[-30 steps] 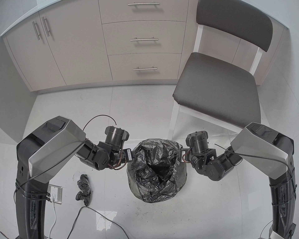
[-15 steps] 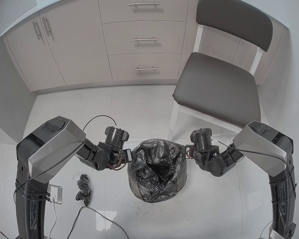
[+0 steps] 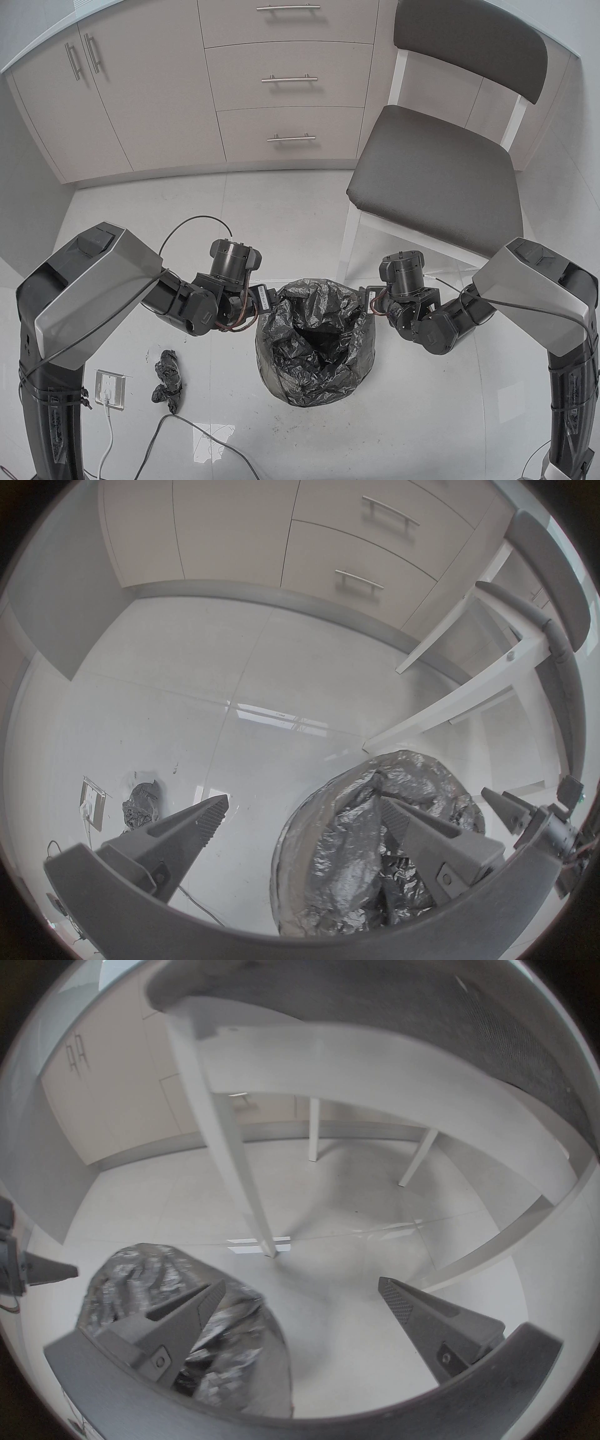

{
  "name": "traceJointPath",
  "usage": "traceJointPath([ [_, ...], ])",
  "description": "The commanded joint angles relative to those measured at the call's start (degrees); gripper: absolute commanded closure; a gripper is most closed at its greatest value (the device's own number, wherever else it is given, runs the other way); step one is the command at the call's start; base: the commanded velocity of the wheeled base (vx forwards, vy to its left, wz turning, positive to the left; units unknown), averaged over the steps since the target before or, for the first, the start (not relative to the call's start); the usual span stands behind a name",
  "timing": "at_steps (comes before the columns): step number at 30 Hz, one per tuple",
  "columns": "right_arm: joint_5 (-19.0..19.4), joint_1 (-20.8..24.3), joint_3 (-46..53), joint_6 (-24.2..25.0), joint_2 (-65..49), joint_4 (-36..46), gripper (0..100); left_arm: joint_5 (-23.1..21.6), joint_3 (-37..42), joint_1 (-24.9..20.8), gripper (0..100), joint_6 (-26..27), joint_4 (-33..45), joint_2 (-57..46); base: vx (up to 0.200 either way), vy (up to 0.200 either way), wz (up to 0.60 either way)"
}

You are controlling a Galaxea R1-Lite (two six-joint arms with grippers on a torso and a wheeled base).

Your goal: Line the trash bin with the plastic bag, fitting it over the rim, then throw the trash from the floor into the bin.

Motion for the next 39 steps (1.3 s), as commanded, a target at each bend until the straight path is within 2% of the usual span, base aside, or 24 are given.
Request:
traceJointPath([
  [1, 0.3, 3.5, 2.7, 0.1, -3.5, 0.1, 0, -0.1, 0.4, -1.3, 0, -0.1, 0.0, -2.0, 0.000, 0.000, 0.00],
  [6, 1.3, 6.0, 5.4, 0.2, -2.7, -0.5, 0, 0.0, 0.6, -2.3, 0, 0.0, -0.3, -0.4, 0.000, 0.000, 0.00],
  [13, 1.3, 6.0, 5.1, 0.2, 2.1, -2.4, 0, 0.0, -0.3, -2.6, 0, 0.9, -0.3, 3.9, 0.000, 0.000, 0.00],
  [26, 1.0, 2.7, 4.3, 0.0, 4.9, -2.6, 0, 2.6, -5.9, -1.7, 0, 7.5, 0.2, 12.0, 0.000, 0.000, 0.00],
  [32, 1.0, 0.5, 4.5, -0.4, 5.2, -2.6, 0, 5.4, -6.2, -1.6, 0, 9.1, 0.3, 12.2, 0.000, 0.000, 0.00],
  [39, 1.0, -0.1, 4.3, -0.5, 6.0, -2.6, 0, 5.8, -6.0, -1.2, 0, 9.2, 0.3, 12.3, 0.000, 0.000, 0.00],
])
